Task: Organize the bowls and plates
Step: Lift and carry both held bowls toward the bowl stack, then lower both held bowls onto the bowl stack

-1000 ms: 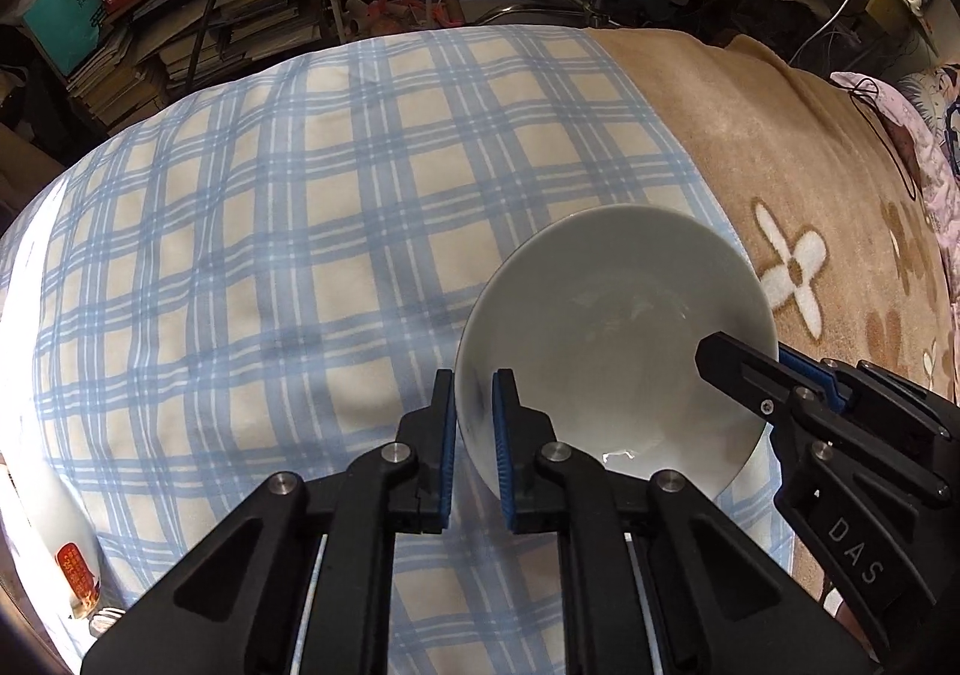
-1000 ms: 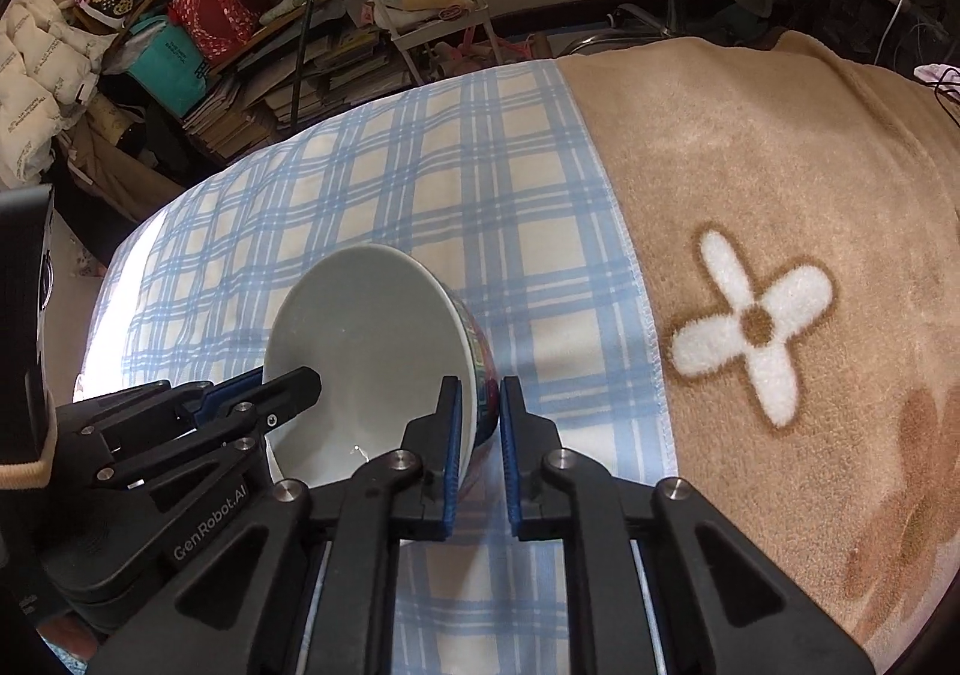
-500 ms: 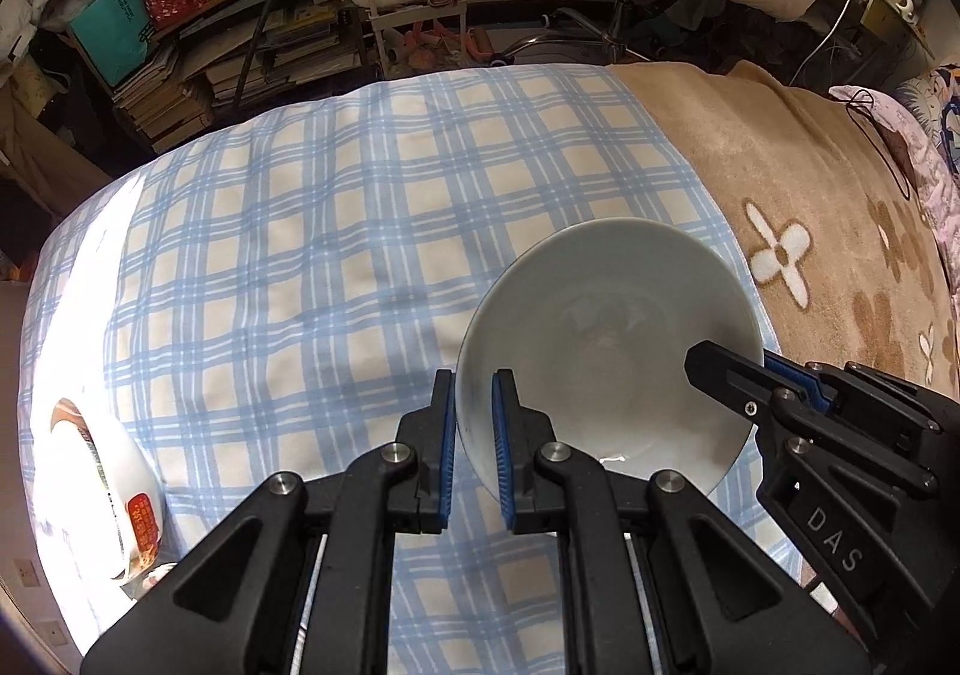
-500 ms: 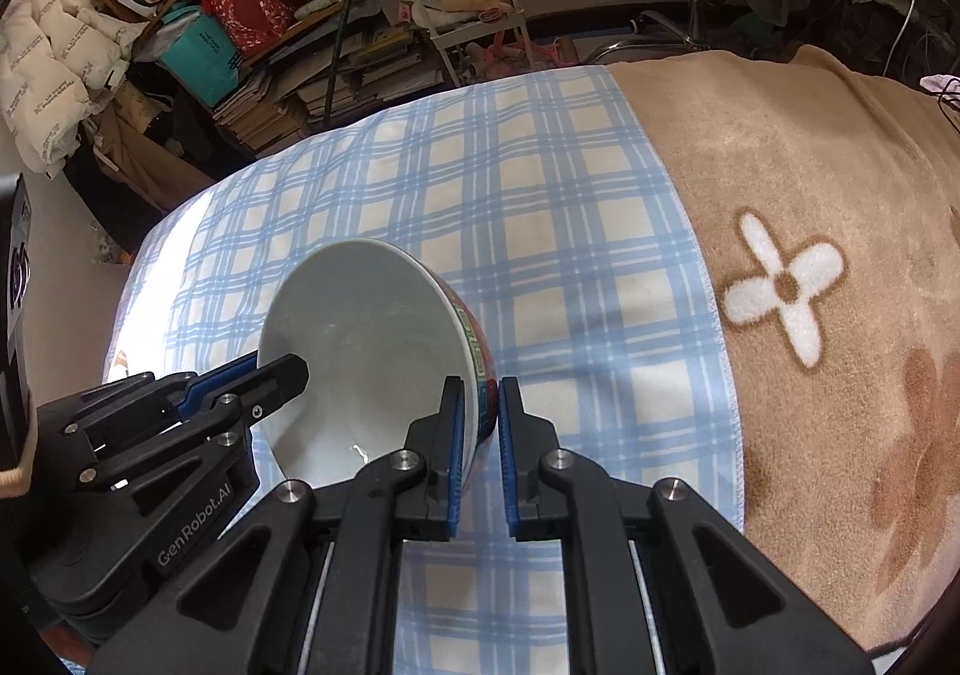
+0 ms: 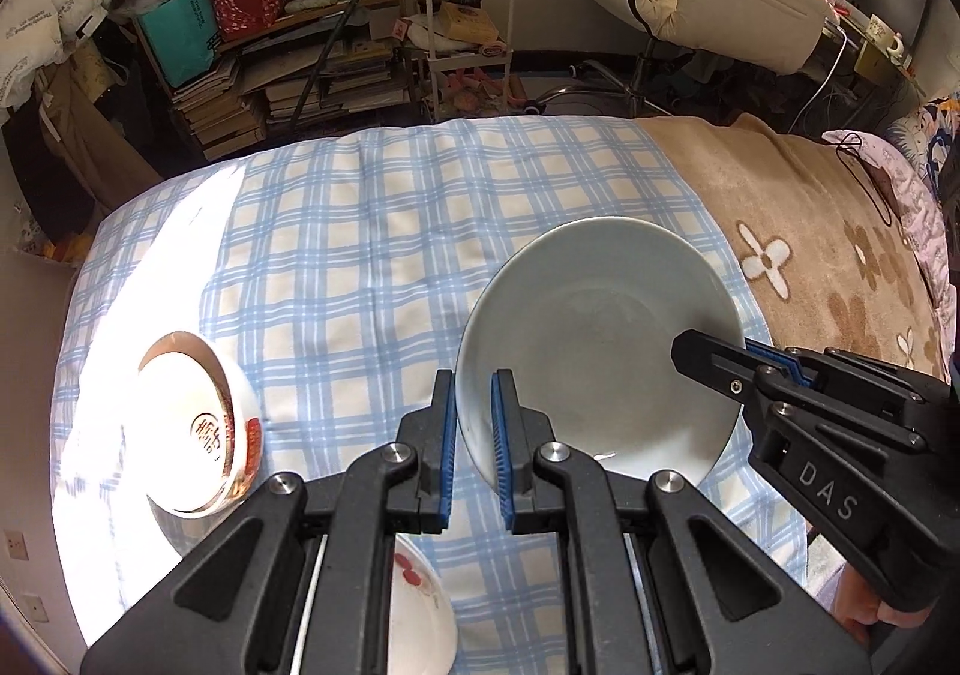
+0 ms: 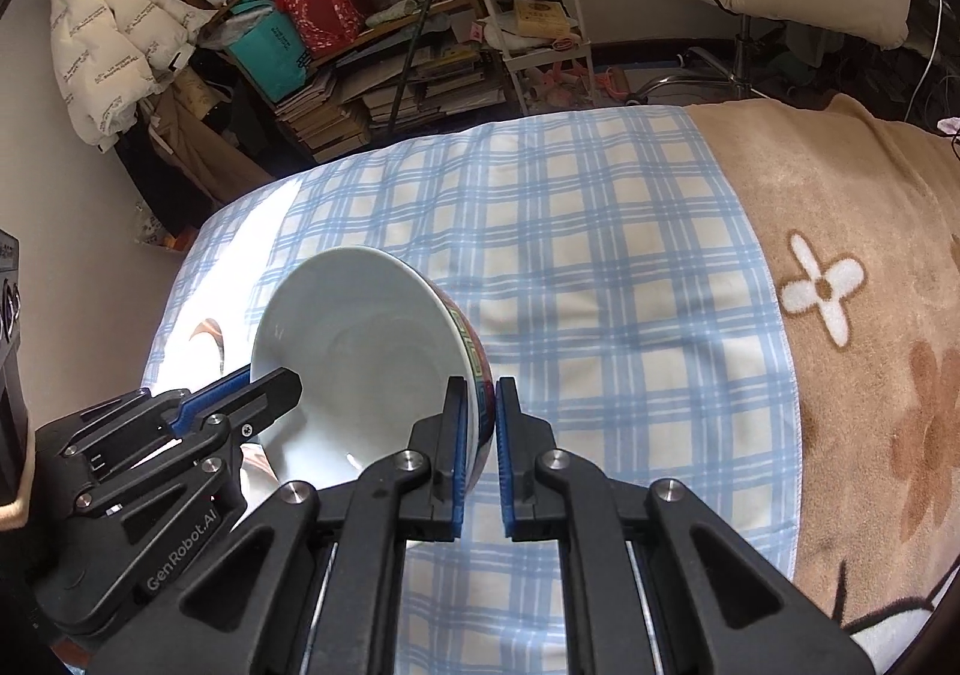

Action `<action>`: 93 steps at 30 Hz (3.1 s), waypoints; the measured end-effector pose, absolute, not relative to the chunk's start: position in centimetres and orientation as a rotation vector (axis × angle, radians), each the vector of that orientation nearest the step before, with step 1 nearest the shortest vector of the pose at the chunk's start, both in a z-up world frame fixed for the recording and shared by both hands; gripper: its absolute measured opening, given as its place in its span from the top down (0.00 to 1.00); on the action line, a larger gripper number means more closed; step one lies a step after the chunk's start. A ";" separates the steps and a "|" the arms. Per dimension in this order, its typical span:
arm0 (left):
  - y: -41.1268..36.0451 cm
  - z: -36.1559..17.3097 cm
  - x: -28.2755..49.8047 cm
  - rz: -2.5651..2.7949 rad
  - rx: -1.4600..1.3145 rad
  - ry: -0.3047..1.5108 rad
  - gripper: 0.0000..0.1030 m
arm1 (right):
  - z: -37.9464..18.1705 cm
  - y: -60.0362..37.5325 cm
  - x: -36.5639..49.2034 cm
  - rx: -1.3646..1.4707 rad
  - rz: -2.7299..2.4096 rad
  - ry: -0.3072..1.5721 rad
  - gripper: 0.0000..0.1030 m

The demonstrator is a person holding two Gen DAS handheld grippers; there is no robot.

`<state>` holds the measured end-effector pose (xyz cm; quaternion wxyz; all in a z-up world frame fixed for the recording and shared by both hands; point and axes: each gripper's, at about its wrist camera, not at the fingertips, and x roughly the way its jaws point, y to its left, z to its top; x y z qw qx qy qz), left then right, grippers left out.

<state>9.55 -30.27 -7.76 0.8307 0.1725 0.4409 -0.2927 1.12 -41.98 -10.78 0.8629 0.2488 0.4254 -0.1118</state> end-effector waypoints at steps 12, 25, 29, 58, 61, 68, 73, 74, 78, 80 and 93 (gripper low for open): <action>-20.4 -5.3 10.0 -0.531 0.297 0.902 0.89 | -8.4 -33.5 3.3 0.465 -0.128 0.870 0.91; -12.2 -5.9 13.1 -0.432 0.222 0.918 0.89 | -8.6 -25.8 8.0 0.403 -0.016 0.867 0.91; -10.8 -7.0 14.1 -0.418 0.198 0.937 0.89 | -9.2 -24.3 9.2 0.377 -0.002 0.868 0.91; -8.7 -13.3 21.5 -0.352 0.148 1.054 0.89 | -13.4 -22.4 17.8 0.307 0.049 0.843 0.90; -8.8 -13.9 21.8 -0.341 0.159 1.066 0.88 | -14.3 -22.4 18.0 0.321 0.059 0.834 0.90; -8.4 -15.2 22.7 -0.359 0.113 1.114 0.89 | -15.5 -22.6 18.5 0.338 0.064 0.863 0.89; -8.6 -15.6 22.6 -0.336 0.143 1.097 0.89 | -15.7 -22.2 18.6 0.307 0.062 0.866 0.89; -8.6 -15.6 22.7 -0.334 0.144 1.095 0.89 | -15.6 -22.0 18.6 0.295 0.060 0.865 0.89; -8.4 -15.8 22.8 -0.330 0.145 1.089 0.89 | -15.5 -21.9 18.5 0.284 0.074 0.862 0.86; -8.4 -15.8 22.9 -0.330 0.142 1.087 0.89 | -15.5 -21.9 18.5 0.284 0.076 0.863 0.86; -7.9 -14.4 22.7 -0.320 0.149 1.045 0.84 | -14.6 -21.8 18.3 0.274 0.084 0.862 0.85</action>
